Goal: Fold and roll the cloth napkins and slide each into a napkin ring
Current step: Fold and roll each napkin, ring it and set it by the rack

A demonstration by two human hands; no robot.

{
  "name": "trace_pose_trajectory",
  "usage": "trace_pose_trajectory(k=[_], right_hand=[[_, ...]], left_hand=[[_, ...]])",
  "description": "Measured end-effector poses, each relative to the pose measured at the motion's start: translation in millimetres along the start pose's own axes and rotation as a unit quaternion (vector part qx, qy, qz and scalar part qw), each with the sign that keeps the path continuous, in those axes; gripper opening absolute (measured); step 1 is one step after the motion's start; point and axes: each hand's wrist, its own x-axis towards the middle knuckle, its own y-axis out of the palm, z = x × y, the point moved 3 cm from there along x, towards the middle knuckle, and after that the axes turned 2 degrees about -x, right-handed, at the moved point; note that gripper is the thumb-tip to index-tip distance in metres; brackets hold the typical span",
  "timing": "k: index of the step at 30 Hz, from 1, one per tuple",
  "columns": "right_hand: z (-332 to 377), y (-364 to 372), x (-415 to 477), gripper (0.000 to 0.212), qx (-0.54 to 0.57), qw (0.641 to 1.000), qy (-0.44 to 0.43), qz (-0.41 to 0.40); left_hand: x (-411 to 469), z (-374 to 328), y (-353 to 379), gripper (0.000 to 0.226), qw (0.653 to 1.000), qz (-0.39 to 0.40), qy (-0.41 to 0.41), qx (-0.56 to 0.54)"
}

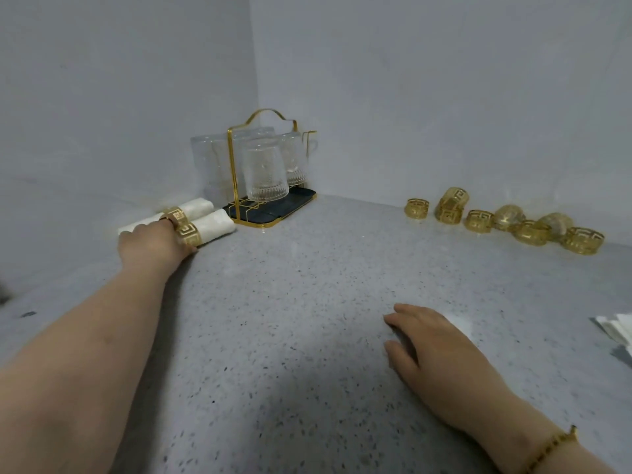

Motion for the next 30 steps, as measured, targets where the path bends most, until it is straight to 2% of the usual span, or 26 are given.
trace_pose_trajectory(k=[5, 12, 14, 16, 18, 27, 30], right_hand=[[-1.5, 2.7, 2.3, 0.046, 0.002, 1.0, -0.005, -0.002], [-1.0, 3.6, 6.3, 0.046, -0.002, 1.0, -0.005, 0.005], [-1.1, 5.6, 8.3, 0.062, 0.006, 1.0, -0.007, 0.0], [-1.4, 6.2, 9.3, 0.087, 0.01, 1.0, -0.001, -0.001], [-3.9, 7.4, 10.2, 0.1, 0.006, 1.0, 0.005, -0.001], [-3.2, 7.1, 8.2, 0.098, -0.004, 1.0, 0.011, 0.007], [-1.6, 4.6, 6.1, 0.077, 0.004, 1.0, -0.002, 0.01]], left_hand=[[12.2, -3.5, 7.9, 0.057, 0.999, -0.037, 0.008, 0.01], [27.3, -1.3, 18.8, 0.052, 0.998, -0.069, 0.0, 0.014], [31.6, -1.0, 20.9, 0.051, 0.997, -0.078, -0.004, 0.021], [34.6, -0.4, 23.9, 0.051, 0.996, -0.082, -0.005, 0.028], [37.0, -0.7, 26.5, 0.052, 0.996, -0.091, -0.002, 0.025], [29.3, -1.6, 21.2, 0.064, 0.995, -0.096, 0.013, 0.026], [23.3, -3.5, 18.1, 0.069, 0.992, -0.117, 0.043, -0.004]])
